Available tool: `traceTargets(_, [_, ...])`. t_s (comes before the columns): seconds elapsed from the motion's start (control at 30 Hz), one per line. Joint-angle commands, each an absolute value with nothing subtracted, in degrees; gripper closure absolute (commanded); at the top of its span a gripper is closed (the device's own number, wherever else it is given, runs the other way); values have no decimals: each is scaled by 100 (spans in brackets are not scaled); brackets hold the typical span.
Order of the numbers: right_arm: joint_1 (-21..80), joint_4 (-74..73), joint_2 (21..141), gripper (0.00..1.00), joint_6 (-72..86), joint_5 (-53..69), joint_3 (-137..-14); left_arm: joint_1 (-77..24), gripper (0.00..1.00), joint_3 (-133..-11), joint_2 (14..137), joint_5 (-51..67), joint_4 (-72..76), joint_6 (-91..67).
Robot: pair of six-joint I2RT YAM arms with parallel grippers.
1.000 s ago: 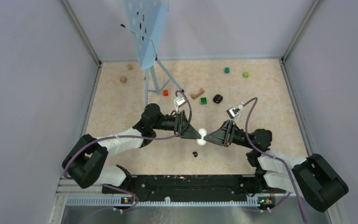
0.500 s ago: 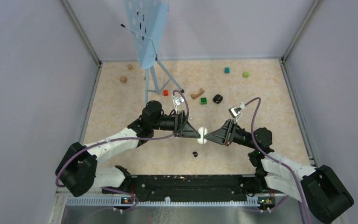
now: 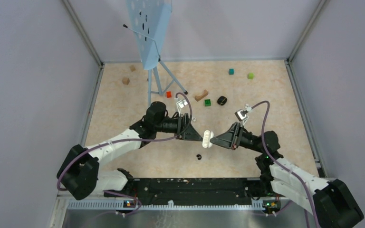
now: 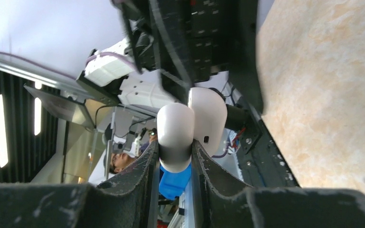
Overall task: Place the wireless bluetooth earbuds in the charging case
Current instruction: Pass from the left arm to the right
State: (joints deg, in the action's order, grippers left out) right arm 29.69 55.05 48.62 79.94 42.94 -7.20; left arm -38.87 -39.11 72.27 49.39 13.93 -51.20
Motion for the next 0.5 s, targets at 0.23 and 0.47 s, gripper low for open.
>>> traceTargets(0.23, [3038, 4172, 4055, 100, 7448, 4254, -1385, -3929, 37, -3934, 7258, 4030, 881, -4659])
traceTargets(0.47, [3042, 2913, 4165, 100, 6999, 4087, -1732, -3929, 21, -3857, 6471, 3475, 438, -4562])
